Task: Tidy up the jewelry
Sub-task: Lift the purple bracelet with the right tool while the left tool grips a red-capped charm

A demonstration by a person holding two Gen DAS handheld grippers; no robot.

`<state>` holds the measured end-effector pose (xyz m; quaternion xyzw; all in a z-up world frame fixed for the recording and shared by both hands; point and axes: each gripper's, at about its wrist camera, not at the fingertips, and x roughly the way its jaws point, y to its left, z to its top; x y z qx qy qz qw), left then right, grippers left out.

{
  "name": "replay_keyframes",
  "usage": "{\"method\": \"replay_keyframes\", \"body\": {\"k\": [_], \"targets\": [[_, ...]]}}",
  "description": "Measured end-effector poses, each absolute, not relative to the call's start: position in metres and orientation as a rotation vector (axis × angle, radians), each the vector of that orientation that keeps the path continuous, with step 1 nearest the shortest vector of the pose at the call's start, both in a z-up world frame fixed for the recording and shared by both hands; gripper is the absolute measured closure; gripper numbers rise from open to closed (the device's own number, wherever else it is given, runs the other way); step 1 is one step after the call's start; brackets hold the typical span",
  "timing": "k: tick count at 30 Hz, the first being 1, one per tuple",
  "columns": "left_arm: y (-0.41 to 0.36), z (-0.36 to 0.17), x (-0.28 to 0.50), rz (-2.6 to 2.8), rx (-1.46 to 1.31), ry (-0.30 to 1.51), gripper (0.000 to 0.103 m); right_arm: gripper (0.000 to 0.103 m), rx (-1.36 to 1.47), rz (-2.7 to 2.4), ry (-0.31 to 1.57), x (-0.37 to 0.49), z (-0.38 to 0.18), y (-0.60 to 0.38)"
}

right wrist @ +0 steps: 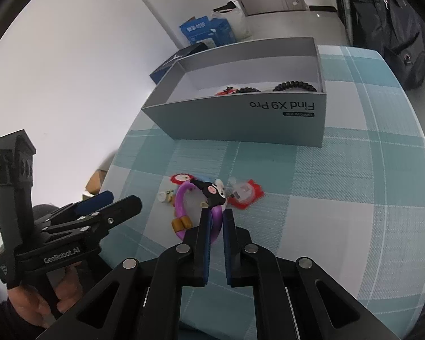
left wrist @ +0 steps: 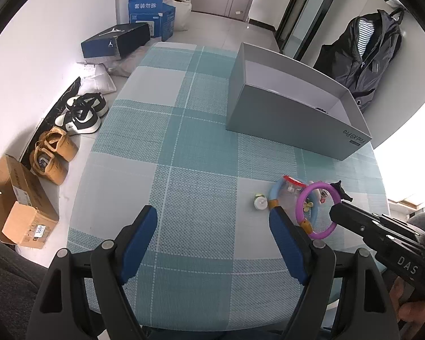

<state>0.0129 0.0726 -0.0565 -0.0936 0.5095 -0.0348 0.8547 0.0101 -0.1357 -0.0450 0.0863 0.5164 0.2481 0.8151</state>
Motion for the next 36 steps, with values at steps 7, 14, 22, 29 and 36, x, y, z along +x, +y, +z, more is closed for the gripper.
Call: {"method": "replay_keyframes", "body": {"k": [7, 14, 22, 29, 36], "targets": [[0.072, -0.052, 0.009, -0.125, -0.2, 1.05, 0.025, 0.096, 0.211, 0.546, 1.061, 0.01, -0.034, -0.139], [0.051, -0.039, 0.012, -0.197, -0.142, 1.033, 0.025, 0.096, 0.258, 0.508, 1.016, 0.013, -0.023, -0.165], [0.022, -0.045, 0.02, -0.252, -0.039, 1.09, 0.025, 0.096, 0.3, 0.47, 0.958, 0.009, -0.011, -0.195], [-0.001, -0.05, 0.022, -0.298, 0.053, 1.113, 0.041, 0.096, 0.342, 0.456, 0.952, 0.007, -0.013, -0.216], [0.003, -0.054, 0.023, -0.315, 0.047, 1.14, 0.067, 0.096, 0.383, 0.449, 0.944, 0.007, -0.012, -0.232]]}}
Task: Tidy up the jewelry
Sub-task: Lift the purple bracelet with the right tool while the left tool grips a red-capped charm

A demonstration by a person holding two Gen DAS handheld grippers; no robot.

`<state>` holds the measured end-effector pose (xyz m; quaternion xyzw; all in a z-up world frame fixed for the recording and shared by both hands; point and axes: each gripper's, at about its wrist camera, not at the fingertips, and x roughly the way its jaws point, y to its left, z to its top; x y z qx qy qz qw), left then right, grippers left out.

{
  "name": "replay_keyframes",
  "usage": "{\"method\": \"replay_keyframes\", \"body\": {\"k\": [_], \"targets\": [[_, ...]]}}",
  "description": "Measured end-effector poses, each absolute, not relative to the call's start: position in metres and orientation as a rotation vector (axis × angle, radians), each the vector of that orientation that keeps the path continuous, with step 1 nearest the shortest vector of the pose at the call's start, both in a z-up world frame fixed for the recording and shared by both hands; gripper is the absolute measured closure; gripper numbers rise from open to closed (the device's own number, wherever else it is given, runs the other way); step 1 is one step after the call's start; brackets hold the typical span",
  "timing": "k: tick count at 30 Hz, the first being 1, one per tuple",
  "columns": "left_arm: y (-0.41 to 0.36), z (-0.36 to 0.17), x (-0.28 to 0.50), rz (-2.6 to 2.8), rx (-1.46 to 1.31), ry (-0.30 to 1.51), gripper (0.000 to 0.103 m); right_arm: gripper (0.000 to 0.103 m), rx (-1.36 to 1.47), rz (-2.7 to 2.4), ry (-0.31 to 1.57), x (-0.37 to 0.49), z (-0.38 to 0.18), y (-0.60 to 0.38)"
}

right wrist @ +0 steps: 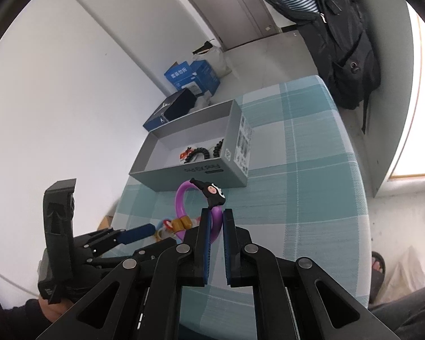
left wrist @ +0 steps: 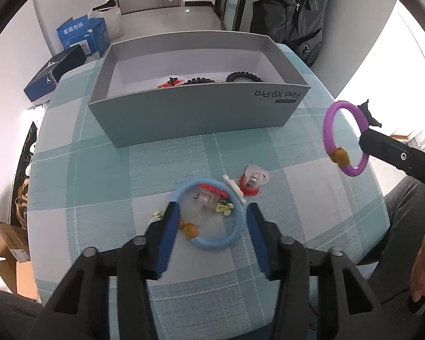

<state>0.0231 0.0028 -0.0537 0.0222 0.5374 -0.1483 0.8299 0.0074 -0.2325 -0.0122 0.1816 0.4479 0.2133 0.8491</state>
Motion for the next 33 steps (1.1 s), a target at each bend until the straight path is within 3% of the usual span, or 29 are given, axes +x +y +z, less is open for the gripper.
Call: {"method": "replay_keyframes", "body": {"k": [8, 16, 20, 23, 33], "targets": [[0.01, -0.057, 0.026, -0.332, 0.013, 1.153, 0.093, 0.096, 0.396, 0.463, 0.943, 0.007, -0.012, -0.235], [-0.004, -0.057, 0.025, -0.328, 0.102, 1.13, 0.094, 0.096, 0.4, 0.458, 0.955, 0.011, -0.016, -0.234], [0.004, -0.056, 0.028, -0.331, 0.041, 1.145, 0.094, 0.096, 0.395, 0.452, 0.955, 0.011, -0.017, -0.234], [0.007, -0.053, 0.028, -0.333, 0.033, 1.131, 0.101, 0.096, 0.397, 0.45, 0.953, 0.01, -0.017, -0.235], [0.013, -0.04, 0.027, -0.368, -0.045, 1.104, 0.101, 0.096, 0.391, 0.46, 0.945, 0.009, -0.016, -0.23]]}}
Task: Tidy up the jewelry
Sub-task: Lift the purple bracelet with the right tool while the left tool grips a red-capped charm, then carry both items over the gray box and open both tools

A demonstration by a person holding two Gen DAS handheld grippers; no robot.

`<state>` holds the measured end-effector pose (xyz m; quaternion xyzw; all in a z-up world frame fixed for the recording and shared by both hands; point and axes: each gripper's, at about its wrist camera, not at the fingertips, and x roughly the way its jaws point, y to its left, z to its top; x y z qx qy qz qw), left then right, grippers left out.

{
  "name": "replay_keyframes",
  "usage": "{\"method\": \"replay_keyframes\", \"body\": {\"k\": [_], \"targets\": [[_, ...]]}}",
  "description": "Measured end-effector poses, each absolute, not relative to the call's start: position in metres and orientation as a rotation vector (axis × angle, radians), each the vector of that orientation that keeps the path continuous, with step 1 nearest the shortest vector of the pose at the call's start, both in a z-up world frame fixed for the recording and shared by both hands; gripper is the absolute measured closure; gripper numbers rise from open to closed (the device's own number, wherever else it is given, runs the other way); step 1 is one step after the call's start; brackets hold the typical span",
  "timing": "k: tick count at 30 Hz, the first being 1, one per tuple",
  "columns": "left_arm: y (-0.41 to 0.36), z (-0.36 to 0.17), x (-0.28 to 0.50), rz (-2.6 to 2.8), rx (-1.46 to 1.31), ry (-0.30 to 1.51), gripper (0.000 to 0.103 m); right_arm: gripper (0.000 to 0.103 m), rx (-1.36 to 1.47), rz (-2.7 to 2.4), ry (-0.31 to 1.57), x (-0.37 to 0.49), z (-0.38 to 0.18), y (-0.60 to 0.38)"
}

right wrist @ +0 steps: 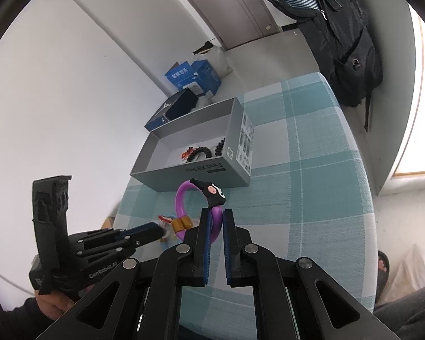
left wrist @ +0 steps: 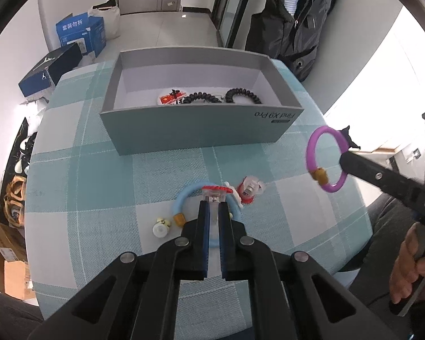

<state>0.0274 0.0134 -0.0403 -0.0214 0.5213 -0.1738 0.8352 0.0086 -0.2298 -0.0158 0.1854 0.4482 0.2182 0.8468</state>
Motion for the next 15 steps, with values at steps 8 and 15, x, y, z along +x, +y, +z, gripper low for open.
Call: {"method": "replay_keyframes", "body": {"k": [8, 15], "targets": [[0.018, -0.019, 0.029, -0.389, -0.102, 1.057, 0.101, 0.096, 0.397, 0.484, 0.934, 0.011, -0.014, -0.222], [0.028, -0.002, 0.044, -0.395, -0.157, 1.014, 0.101, 0.096, 0.389, 0.505, 0.916, 0.022, 0.001, -0.215]]}}
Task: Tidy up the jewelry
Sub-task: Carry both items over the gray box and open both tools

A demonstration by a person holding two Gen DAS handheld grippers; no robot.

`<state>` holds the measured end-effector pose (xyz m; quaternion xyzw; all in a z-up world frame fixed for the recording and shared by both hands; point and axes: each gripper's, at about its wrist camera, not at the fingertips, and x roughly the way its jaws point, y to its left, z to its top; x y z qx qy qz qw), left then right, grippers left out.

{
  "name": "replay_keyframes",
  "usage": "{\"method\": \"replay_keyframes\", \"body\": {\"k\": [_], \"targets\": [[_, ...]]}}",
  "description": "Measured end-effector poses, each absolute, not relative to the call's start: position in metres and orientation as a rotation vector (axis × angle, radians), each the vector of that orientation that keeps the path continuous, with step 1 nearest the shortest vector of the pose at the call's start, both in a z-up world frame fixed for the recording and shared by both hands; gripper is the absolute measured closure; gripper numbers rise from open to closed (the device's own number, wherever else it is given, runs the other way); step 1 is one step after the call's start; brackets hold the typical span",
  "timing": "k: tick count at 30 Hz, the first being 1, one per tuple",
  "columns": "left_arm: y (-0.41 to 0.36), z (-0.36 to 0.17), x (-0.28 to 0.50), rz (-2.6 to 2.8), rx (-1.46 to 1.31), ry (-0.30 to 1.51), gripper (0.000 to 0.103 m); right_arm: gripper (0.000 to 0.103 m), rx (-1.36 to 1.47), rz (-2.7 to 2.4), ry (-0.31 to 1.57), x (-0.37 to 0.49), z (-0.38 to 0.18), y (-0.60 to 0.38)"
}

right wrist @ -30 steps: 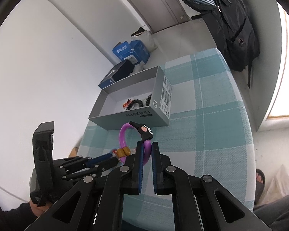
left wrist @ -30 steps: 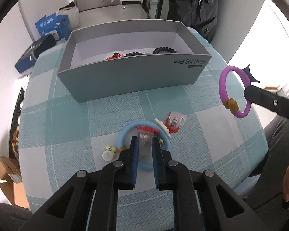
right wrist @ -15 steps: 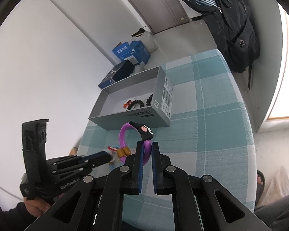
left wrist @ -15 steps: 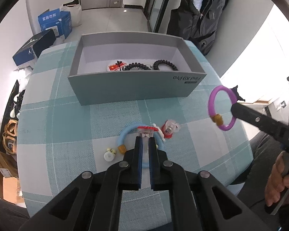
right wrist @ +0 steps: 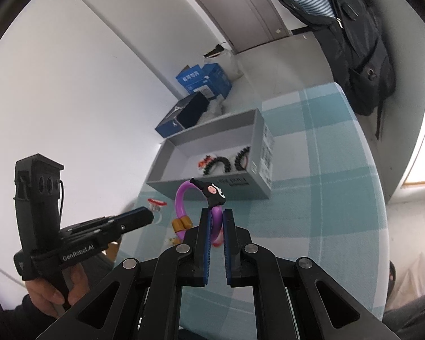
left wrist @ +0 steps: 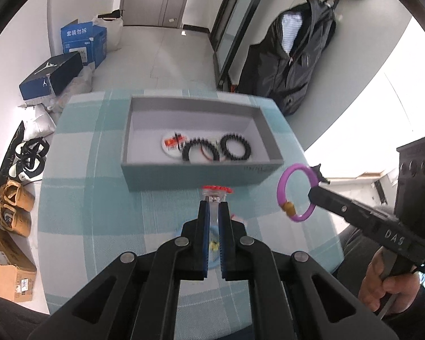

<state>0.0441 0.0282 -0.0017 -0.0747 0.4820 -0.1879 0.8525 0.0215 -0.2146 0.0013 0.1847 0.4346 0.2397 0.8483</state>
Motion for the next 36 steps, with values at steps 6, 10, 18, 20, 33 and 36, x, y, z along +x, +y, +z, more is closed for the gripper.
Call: {"method": "replay_keyframes", "body": {"k": [6, 10, 18, 20, 33, 36], "targets": [[0.032, 0.013, 0.062, -0.401, -0.193, 0.993, 0.101, 0.096, 0.387, 0.506, 0.914, 0.041, 0.014, -0.209], [0.034, 0.018, 0.076, -0.405, -0.208, 0.982, 0.101, 0.096, 0.372, 0.515, 0.909, 0.055, 0.023, -0.2], [0.038, 0.017, 0.1, -0.408, -0.231, 0.995, 0.101, 0.096, 0.336, 0.522, 0.925, 0.089, 0.028, -0.184], [0.037, 0.016, 0.104, -0.409, -0.238, 1.005, 0.101, 0.096, 0.333, 0.52, 0.932, 0.097, 0.027, -0.182], [0.03, 0.005, 0.128, -0.424, -0.241, 1.053, 0.101, 0.096, 0.32, 0.516, 0.977, 0.127, 0.013, -0.176], [0.03, 0.002, 0.13, -0.427, -0.24, 1.061, 0.101, 0.096, 0.316, 0.512, 0.989, 0.129, 0.01, -0.174]]}}
